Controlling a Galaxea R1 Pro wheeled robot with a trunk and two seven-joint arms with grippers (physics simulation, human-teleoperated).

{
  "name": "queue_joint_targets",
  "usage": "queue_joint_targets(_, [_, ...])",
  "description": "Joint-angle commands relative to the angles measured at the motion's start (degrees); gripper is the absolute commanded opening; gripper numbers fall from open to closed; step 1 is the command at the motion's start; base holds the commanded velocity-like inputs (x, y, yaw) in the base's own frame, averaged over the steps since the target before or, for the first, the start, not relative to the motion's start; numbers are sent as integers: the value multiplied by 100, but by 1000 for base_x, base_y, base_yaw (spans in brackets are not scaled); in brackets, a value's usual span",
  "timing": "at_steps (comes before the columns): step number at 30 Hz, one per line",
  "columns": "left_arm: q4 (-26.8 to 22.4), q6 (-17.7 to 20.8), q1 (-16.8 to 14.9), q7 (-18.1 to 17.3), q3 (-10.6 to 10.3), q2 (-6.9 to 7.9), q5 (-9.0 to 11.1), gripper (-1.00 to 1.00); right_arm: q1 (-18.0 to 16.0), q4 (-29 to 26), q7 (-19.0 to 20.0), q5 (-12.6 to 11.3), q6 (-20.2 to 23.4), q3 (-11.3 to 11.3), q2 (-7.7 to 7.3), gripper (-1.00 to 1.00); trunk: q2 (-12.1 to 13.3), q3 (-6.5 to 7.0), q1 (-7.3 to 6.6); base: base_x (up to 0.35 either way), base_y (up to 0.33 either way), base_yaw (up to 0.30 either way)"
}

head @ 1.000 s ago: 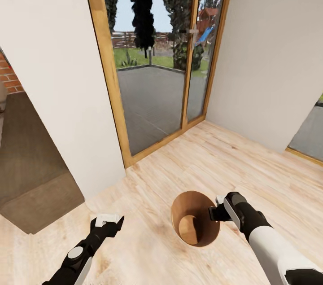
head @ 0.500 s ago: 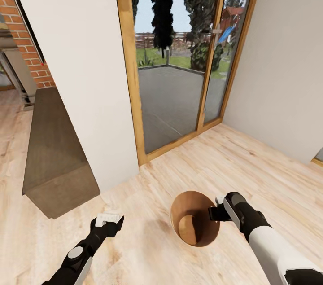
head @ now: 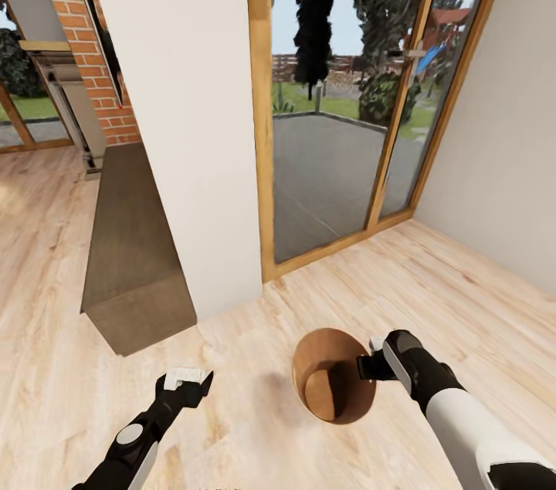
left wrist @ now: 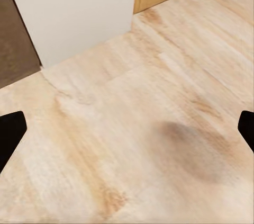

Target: Put the three can of soda from the living room inside the tash can in the kitchen.

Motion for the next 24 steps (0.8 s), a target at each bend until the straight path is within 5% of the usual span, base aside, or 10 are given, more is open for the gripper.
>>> queue_joint_targets(1, [1, 0, 0, 0, 0, 0, -1, 100, -2, -2, 41, -106, 3, -9, 2, -100, 0, 1, 0, 0, 0, 245])
queue_joint_targets(24, [6, 0, 0, 0, 0, -2, -5, 100, -2, -2, 41, -106, 3, -9, 20, -100, 0, -38, 0, 0, 0, 244])
